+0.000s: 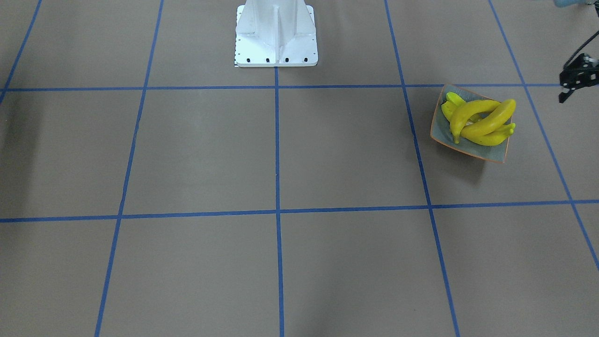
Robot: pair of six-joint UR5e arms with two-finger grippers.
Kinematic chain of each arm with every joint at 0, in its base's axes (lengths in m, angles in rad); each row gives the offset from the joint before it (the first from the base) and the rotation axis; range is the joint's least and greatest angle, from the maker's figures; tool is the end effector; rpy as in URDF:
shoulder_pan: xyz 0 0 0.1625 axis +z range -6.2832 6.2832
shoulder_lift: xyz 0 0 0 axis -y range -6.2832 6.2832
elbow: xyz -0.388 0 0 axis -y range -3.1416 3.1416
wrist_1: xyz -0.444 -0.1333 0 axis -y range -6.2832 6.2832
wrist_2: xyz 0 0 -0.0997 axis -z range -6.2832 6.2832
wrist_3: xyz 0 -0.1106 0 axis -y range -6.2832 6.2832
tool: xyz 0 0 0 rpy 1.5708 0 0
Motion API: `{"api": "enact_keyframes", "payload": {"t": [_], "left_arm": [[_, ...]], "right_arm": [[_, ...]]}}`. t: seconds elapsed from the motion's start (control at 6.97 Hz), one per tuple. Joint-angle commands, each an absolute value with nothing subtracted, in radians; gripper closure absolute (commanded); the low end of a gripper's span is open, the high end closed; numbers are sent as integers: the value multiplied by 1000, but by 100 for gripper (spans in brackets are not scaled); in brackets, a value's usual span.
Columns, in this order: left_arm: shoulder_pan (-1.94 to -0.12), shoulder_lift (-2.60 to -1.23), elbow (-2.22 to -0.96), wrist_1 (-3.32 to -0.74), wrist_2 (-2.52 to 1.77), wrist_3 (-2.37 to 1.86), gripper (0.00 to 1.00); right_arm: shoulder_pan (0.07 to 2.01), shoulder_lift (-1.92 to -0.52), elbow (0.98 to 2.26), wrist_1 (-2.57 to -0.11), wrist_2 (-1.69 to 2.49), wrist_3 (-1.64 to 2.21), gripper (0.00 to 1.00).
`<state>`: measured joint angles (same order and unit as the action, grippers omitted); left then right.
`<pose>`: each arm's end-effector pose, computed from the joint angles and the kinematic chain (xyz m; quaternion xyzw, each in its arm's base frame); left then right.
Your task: Transfer all bananas from basket to plate
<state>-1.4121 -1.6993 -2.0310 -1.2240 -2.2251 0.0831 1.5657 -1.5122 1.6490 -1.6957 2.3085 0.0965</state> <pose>0.0197 -0.5405 0.3621 0.1021 0.3231 0.1519 0.9285 0.0560 -0.5635 0.5699 -0.0128 -0.3604 0.0405 0.9318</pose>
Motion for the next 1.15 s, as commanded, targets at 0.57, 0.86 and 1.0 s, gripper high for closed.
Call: {"api": "enact_keyframes", "payload": {"t": [0.57,0.86,1.0], "left_arm": [[-1723,-1689,-1645,-1349,-2434,213,0],[-1701,-1585,-1649,-1573,-2421,184,0],[-1636,-1588,-1652,-1584,-2395,-24,0]], "right_arm": [[1652,-1638,1645,-1604,2312,38,1],[1652,-1661,1690,-1606,2316,99,1],[1652,-1661,1692,-1606,2321,115,1]]}}
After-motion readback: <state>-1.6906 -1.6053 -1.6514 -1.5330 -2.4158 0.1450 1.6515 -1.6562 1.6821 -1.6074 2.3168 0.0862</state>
